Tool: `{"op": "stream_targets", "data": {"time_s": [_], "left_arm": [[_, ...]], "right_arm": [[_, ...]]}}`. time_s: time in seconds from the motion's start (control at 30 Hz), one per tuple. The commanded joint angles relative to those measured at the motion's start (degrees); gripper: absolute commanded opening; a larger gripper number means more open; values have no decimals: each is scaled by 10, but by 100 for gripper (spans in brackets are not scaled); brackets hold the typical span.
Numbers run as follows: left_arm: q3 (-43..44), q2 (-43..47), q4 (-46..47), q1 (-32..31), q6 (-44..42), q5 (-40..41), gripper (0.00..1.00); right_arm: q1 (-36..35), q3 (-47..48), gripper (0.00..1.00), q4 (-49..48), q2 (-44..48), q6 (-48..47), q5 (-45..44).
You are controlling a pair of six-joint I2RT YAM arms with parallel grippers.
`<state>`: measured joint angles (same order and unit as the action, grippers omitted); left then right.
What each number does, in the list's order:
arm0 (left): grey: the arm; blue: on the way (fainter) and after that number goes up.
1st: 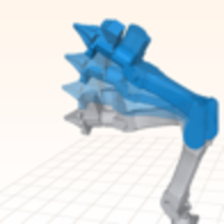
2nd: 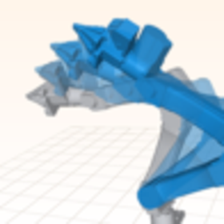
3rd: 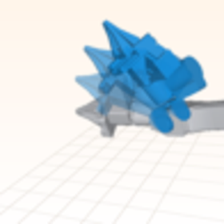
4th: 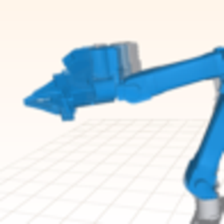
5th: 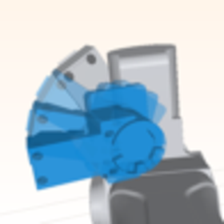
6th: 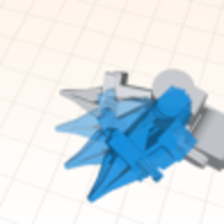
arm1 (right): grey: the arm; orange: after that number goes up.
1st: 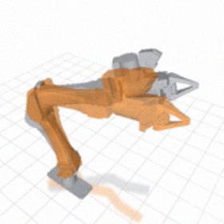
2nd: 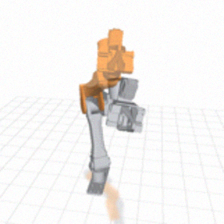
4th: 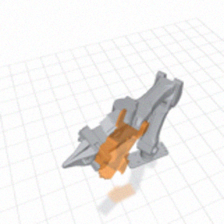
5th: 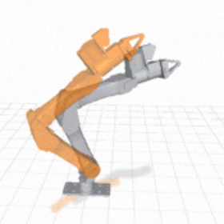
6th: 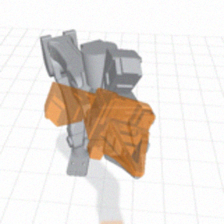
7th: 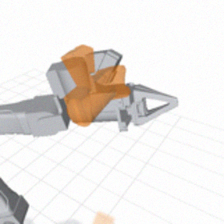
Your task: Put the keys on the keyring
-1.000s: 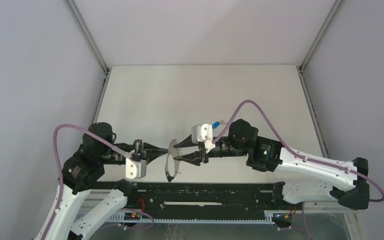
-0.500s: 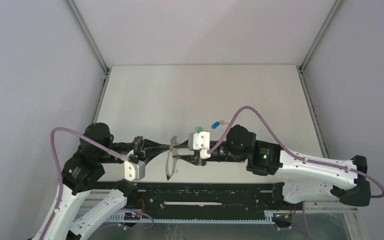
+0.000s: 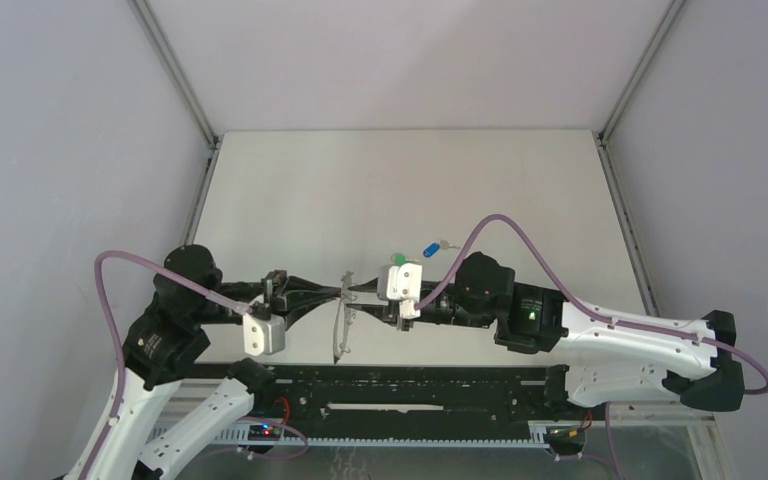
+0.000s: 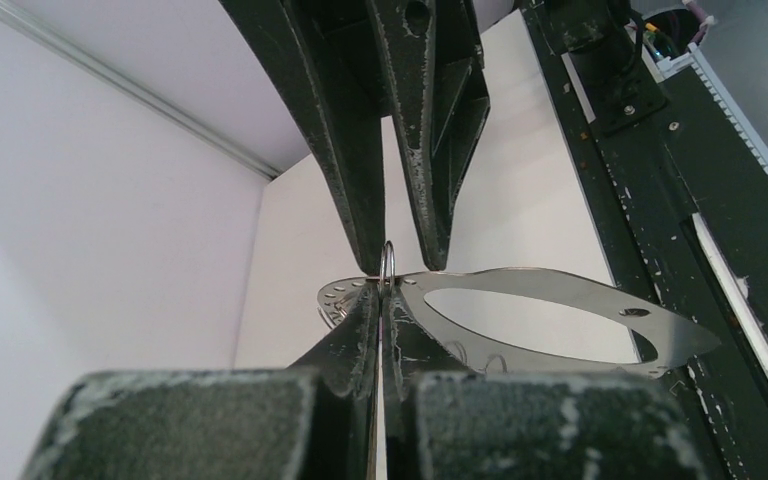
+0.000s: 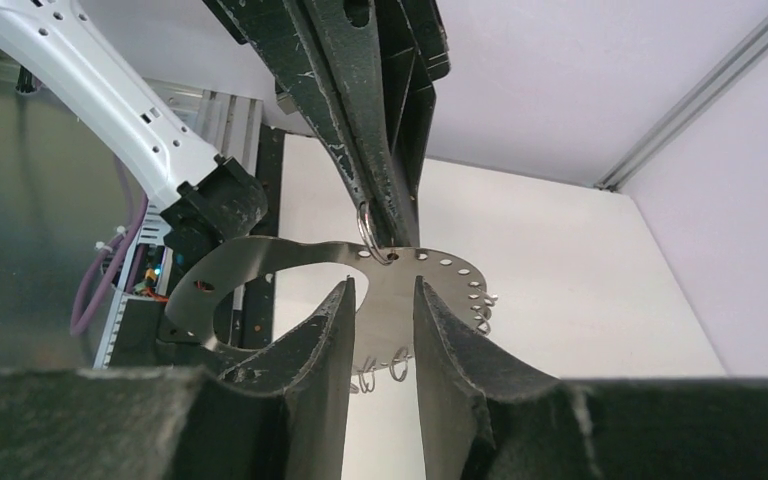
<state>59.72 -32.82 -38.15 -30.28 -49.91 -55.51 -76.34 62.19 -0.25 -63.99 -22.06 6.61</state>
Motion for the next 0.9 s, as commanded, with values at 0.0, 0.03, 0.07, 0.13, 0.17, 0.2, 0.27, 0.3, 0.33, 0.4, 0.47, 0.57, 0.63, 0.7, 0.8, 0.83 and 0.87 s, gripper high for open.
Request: {"op": "stream_targets", "data": {"time_s": [0.0, 0.03, 0.07, 0.13, 0.17, 0.2, 0.27, 0.3, 0.33, 0.4, 0.47, 0.57, 0.63, 0.7, 0.8, 0.83, 0.87], "left_arm": [[-6, -4, 26, -5, 28, -24, 0], [-4, -6, 26, -5, 32, -26, 0], [-4, -8, 26, -5, 36, -29, 0], [-3, -15, 26, -5, 50, -36, 0], [-2, -18, 26, -5, 56, -37, 0], [-1, -19, 29, -5, 64, -38, 0], [0, -23, 36, -5, 77, -40, 0], [0, -24, 40, -5, 84, -42, 0], [0, -25, 44, -5, 90, -42, 0], [0, -28, 57, -5, 110, -42, 0], [0, -29, 69, -5, 122, -42, 0], [-1, -27, 84, -5, 141, -43, 0], [-2, -27, 89, -5, 150, -43, 0], [-2, -26, 91, -5, 151, -42, 0], [-5, -26, 85, -5, 153, -28, 9], [-6, -25, 81, -5, 151, -11, 19], [-6, -26, 68, -4, 139, 2, 26]], "right_arm": [[-8, 15, 36, -27, 19, -10, -19], [-7, 15, 37, -28, 20, -9, -17], [-8, 15, 38, -31, 22, -8, -15], [-10, 15, 38, -44, 26, -6, -8], [-10, 15, 38, -47, 27, -6, -5], [-11, 15, 38, -50, 26, -6, -3], [-12, 15, 38, -53, 26, -7, -1], [-12, 15, 38, -54, 25, -7, 0], [-13, 15, 38, -56, 25, -6, 3], [-13, 15, 34, -58, 23, -6, 11], [-13, 15, 29, -57, 21, -5, 12], [-13, 15, 20, -50, 20, -5, 8], [-14, 15, 15, -46, 20, -5, 5], [-13, 15, 7, -45, 21, -6, -3], [-14, 16, 0, -46, 26, -8, -17], [-13, 16, 0, -43, 28, -8, -23], [-13, 16, 0, -38, 31, -7, -27]]}}
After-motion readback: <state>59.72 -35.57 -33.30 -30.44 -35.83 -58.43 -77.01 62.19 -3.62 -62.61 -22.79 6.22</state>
